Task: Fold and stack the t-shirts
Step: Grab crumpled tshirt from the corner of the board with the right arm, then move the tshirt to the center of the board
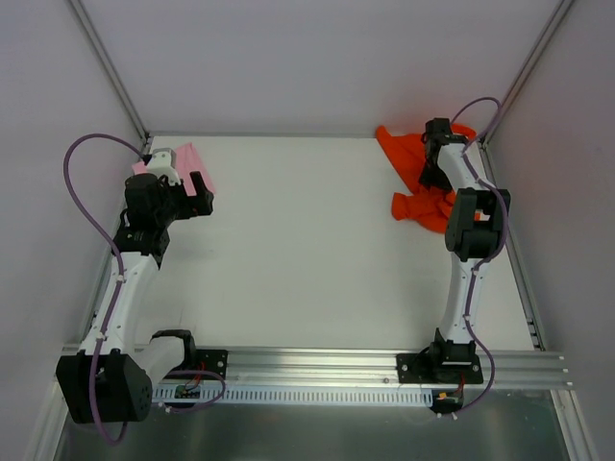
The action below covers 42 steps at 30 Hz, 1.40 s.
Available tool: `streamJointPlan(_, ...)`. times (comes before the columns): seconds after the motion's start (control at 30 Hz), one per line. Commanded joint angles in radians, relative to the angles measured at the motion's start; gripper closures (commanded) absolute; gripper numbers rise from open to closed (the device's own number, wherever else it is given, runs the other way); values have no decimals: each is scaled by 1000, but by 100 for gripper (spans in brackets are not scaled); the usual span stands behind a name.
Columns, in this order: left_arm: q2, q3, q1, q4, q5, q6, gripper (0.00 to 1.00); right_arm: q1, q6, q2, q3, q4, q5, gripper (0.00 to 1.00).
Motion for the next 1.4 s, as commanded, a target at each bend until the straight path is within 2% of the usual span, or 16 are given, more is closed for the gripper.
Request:
streamJointPlan(0.0, -6, 23, -6, 24, 34, 16, 1, -7, -31, 3, -29, -30, 39, 50)
streamJointPlan(0.1, -17, 22, -6, 21, 31, 19, 1, -7, -44, -19, -81, -10, 48, 57)
streamJointPlan(0.17, -21, 20, -6, 21, 34, 17, 1, -7, -51, -31, -107, 5, 50, 66)
streamJointPlan(0.23, -26, 22, -8, 21, 37, 16, 1, -9, -54, -60, -153, 20, 48, 94)
streamJointPlan(0.27, -29, 22, -8, 19, 40, 14, 1, -6, -54, -94, -194, 40, 39, 99)
streamJointPlan(0.4, -44, 19, -8, 27, 62, 11, 1, -1, -82, -201, -315, 146, -59, 99)
streamJointPlan(0.53, -43, 22, -6, 30, 126, 8, 1, 69, -146, -449, -548, 264, -222, 99)
streamJointPlan(0.7, -17, 32, -6, 41, 229, -6, 1, 367, -271, -660, -725, 267, -259, 99)
streamJointPlan(0.8, -10, 35, -8, 39, 229, -6, 1, 500, -178, -827, -852, 246, -326, 99)
streamJointPlan(0.97, 13, 37, -6, 61, 250, -41, 1, 557, -67, -1118, -1061, 272, -518, 99)
streamJointPlan(1.07, 46, 51, -6, 75, 284, -64, 1, 602, -56, -1268, -1118, 150, -504, 99)
streamJointPlan(1.1, 58, 55, -8, 81, 289, -70, 1, 602, -50, -1290, -1129, 52, -460, 98)
streamJointPlan(1.17, 89, 74, -11, 84, 304, -79, 1, 600, 1, -1306, -1133, -77, -361, 64)
streamJointPlan(1.2, 100, 80, -19, 82, 302, -78, 1, 602, 18, -1306, -1127, -178, -325, 45)
streamJointPlan(1.23, 120, 86, -28, 79, 296, -73, 1, 602, 50, -1307, -1118, -210, -265, 6)
streamJointPlan(1.37, 204, 162, -129, 64, 220, -58, 1, 591, 146, -1320, -1008, -280, -40, 4)
